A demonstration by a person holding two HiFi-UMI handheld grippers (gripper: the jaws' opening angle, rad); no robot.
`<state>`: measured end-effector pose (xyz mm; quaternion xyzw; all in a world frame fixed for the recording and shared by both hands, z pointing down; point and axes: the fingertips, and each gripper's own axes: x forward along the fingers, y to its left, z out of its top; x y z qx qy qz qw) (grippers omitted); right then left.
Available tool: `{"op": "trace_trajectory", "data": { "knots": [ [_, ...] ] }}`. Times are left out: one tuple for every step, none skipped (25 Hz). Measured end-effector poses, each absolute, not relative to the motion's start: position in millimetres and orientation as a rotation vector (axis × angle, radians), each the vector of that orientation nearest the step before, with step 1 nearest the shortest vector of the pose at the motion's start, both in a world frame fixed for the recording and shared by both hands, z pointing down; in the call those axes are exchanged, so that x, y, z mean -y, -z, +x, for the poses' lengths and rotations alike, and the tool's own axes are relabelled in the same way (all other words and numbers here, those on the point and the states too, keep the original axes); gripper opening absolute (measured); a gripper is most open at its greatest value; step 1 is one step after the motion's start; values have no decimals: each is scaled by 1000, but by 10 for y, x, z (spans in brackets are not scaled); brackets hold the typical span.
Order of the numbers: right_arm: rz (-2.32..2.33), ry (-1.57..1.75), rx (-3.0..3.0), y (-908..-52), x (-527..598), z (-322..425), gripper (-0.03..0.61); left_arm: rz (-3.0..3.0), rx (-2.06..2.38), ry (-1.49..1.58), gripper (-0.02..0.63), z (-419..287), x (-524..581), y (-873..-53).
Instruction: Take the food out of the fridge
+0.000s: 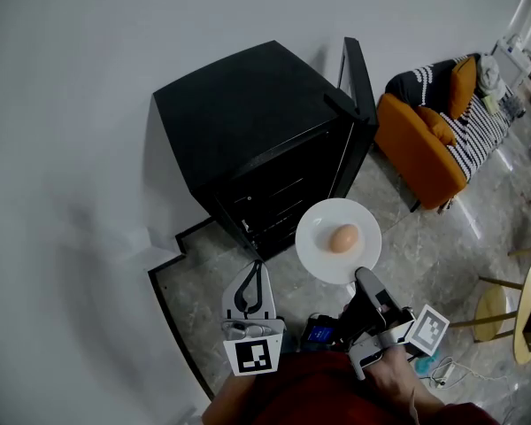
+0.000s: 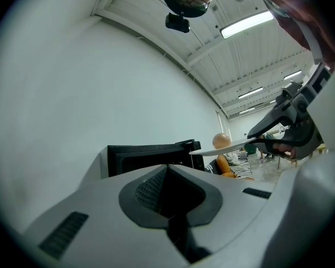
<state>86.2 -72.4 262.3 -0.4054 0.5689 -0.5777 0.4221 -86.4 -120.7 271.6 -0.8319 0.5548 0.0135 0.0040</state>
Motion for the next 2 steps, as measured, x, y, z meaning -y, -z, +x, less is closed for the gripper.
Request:
{"op": "trace_trajectory", "data": {
  "knots": [
    [-1015,1447,-1426,-2619,719,859,34,-2607,-1738,-43,14,-864,1203,-2714],
    [-1014,1447,-1427,-2615,715,855,34,-2608,-1738,-45,14,-864,1198,-2712]
  ]
}}
